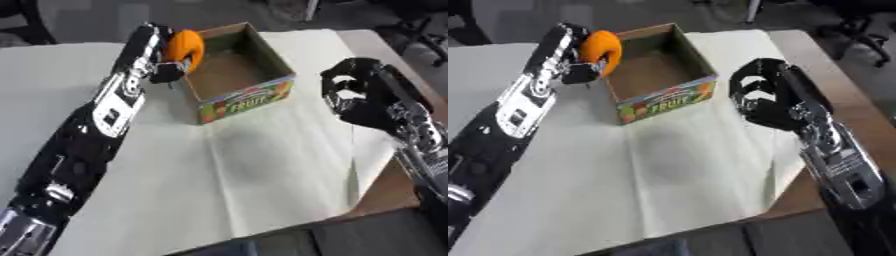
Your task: Pick up objects on the table and place them in the box.
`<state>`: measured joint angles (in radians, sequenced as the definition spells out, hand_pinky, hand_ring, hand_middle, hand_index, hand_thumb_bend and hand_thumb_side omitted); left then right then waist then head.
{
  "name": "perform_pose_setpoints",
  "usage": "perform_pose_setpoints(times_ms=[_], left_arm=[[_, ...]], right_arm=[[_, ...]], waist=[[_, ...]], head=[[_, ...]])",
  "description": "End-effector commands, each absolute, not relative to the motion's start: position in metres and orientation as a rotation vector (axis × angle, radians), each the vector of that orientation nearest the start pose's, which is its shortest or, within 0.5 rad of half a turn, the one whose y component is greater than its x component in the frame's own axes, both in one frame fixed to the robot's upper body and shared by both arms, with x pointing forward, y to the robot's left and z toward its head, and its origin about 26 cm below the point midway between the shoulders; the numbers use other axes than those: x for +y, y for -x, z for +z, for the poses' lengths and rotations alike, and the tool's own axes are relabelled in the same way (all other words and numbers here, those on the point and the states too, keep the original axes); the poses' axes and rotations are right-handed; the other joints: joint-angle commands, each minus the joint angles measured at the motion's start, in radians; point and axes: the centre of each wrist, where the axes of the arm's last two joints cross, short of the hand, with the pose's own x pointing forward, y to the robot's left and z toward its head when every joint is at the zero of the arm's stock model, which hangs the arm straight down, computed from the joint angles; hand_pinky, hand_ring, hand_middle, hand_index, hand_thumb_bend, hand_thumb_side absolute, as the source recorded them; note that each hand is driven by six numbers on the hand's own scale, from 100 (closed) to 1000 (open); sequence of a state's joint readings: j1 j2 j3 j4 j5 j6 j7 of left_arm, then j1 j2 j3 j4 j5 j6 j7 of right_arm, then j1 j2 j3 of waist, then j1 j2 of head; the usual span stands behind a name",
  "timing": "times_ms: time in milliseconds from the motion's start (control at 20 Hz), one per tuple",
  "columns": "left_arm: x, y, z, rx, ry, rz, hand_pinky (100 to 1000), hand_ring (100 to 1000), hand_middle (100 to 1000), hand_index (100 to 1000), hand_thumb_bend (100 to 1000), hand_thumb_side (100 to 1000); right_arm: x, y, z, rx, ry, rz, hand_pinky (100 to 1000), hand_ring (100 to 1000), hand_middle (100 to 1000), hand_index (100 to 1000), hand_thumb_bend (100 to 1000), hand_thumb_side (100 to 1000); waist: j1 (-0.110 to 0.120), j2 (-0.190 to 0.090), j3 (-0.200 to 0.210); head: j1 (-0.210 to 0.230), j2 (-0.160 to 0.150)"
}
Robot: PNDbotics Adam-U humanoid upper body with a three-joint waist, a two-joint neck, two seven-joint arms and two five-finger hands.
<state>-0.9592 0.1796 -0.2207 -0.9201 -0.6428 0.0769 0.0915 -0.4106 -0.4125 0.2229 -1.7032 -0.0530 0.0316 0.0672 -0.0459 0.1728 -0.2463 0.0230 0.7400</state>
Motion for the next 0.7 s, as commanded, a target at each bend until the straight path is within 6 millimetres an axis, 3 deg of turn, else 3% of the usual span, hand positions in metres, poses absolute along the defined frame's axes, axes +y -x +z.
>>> perform_pose_setpoints(times_ms=[50,150,250,400,450,500,600,700], left_arm=[[0.158,-0.483,0.166,-1.782,-0.810,-0.909,330,463,432,577,121,102],[0.163,-0.487,0.162,-1.772,-0.843,-0.900,353,483,456,602,141,100],[0.166,-0.489,0.161,-1.773,-0.866,-0.895,430,548,499,668,199,100],[0.165,-0.490,0.161,-1.784,-0.873,-0.944,590,709,631,768,428,100],[0.163,-0.489,0.162,-1.787,-0.872,-0.979,653,764,693,795,570,156],[0.162,-0.489,0.163,-1.790,-0.873,-1.008,721,820,757,828,765,312],[0.159,-0.488,0.167,-1.810,-0.877,-1.054,786,874,816,861,931,430],[0.157,-0.486,0.170,-1.837,-0.877,-1.082,807,890,834,873,976,466]], right_arm=[[-0.225,-0.347,0.166,-2.013,0.003,0.689,614,769,546,503,100,100],[-0.219,-0.348,0.168,-2.024,-0.013,0.703,615,769,546,504,100,100],[-0.214,-0.348,0.169,-2.033,-0.023,0.719,616,769,545,504,100,100],[-0.212,-0.348,0.169,-2.036,-0.027,0.730,616,769,545,504,100,100],[-0.212,-0.348,0.169,-2.036,-0.027,0.729,616,769,544,504,100,100],[-0.212,-0.348,0.169,-2.036,-0.026,0.728,616,769,543,504,100,100],[-0.212,-0.348,0.169,-2.037,-0.027,0.726,616,768,542,504,100,100],[-0.212,-0.348,0.168,-2.035,-0.027,0.726,616,768,541,504,100,100]], waist=[[-0.007,-0.006,-0.023],[-0.010,0.004,-0.049],[-0.012,0.012,-0.072],[-0.014,0.018,-0.092],[-0.014,0.019,-0.096],[-0.015,0.020,-0.098],[-0.015,0.020,-0.101],[-0.014,0.018,-0.099]], head=[[0.042,-0.030],[0.068,-0.047],[0.093,-0.062],[0.119,-0.077],[0.125,-0.079],[0.130,-0.080],[0.139,-0.083],[0.145,-0.084]])
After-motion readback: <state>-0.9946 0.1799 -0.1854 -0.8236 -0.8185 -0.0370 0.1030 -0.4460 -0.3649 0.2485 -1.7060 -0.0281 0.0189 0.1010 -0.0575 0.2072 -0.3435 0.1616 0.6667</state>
